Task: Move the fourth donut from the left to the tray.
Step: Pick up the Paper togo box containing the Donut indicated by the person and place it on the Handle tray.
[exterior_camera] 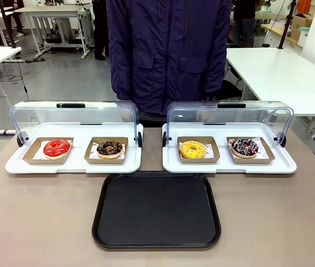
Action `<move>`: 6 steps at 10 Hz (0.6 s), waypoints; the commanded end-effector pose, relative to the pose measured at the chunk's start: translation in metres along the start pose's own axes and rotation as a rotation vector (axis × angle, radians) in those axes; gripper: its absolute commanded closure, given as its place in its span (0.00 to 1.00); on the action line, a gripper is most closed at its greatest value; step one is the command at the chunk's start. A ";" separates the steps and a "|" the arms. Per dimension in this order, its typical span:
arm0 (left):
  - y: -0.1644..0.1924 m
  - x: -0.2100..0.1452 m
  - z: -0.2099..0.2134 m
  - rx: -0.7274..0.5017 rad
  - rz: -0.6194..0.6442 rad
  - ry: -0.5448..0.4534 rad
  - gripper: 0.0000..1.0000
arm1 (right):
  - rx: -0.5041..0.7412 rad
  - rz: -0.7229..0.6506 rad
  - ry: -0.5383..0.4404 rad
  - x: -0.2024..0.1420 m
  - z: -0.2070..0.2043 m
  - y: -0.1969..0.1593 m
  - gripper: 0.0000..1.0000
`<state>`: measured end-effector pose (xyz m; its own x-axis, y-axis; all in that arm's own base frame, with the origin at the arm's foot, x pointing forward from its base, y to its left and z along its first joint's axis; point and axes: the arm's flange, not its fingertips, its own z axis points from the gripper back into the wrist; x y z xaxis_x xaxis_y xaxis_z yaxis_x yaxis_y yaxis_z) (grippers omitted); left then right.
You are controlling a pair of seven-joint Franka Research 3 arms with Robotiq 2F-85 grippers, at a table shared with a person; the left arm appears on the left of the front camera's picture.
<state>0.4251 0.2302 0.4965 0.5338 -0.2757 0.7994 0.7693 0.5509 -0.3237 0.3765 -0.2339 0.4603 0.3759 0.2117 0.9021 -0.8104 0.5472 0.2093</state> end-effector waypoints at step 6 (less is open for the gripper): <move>-0.001 0.000 0.000 -0.009 -0.002 -0.004 0.00 | -0.001 0.025 -0.031 0.001 -0.001 -0.003 0.00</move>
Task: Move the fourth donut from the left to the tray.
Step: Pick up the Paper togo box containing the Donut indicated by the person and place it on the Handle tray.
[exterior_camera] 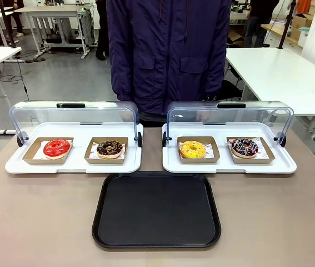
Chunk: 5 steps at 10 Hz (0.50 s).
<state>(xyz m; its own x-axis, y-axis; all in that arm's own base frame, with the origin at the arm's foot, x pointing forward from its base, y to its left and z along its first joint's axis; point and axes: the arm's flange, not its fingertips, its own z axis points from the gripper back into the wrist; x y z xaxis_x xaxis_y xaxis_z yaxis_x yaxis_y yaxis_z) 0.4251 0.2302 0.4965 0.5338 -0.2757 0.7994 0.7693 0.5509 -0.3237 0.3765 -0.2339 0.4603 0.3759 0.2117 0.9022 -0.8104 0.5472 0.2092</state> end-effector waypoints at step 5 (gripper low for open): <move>-0.001 0.000 0.000 -0.009 -0.002 -0.004 0.00 | -0.001 0.025 -0.031 0.001 -0.001 -0.003 0.00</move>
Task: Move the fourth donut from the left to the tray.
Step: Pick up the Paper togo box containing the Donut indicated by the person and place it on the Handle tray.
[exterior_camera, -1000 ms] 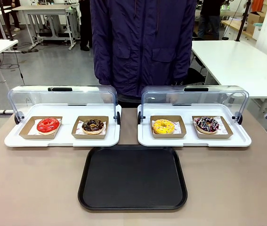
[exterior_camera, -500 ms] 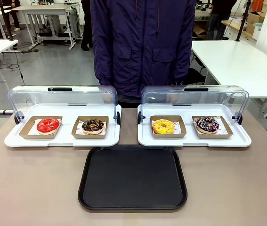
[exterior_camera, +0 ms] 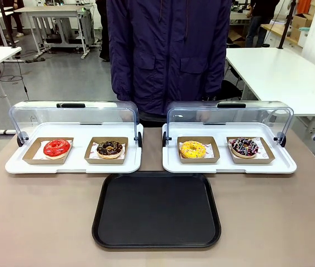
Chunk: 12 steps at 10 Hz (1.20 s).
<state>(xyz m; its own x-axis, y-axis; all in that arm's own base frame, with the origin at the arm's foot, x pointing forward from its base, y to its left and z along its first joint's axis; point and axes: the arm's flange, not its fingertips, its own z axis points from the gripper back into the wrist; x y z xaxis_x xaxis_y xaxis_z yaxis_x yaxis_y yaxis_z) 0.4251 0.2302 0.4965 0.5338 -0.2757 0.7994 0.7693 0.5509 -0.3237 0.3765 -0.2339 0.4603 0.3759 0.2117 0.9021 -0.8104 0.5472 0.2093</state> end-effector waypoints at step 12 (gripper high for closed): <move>-0.001 0.000 0.000 -0.009 -0.002 -0.004 0.00 | -0.001 0.025 -0.031 0.001 -0.001 -0.003 0.00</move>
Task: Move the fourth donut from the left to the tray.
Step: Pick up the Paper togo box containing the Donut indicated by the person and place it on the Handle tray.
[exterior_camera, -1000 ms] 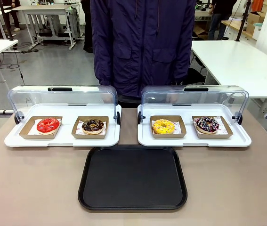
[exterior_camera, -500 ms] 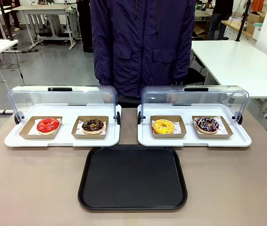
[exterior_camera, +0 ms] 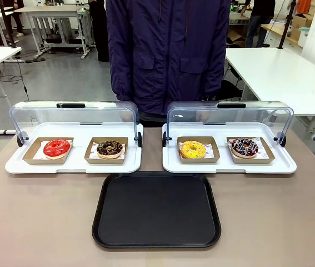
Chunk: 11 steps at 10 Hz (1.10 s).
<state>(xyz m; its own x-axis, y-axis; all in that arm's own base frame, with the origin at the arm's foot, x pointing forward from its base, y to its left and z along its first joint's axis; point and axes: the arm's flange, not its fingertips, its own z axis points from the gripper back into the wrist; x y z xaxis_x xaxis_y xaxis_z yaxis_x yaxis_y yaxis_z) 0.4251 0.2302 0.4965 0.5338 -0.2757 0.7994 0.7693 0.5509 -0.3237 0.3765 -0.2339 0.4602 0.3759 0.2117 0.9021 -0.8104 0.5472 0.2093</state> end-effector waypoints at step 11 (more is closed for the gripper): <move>-0.001 0.000 0.000 -0.009 -0.002 -0.004 0.00 | -0.001 0.025 -0.031 0.001 -0.001 -0.003 0.00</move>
<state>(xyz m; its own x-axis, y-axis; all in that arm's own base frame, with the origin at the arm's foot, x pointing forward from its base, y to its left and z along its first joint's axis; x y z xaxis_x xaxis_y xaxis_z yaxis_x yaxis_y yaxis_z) 0.4251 0.2302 0.4965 0.5338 -0.2757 0.7994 0.7693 0.5509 -0.3237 0.3765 -0.2339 0.4602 0.3759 0.2117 0.9021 -0.8104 0.5472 0.2093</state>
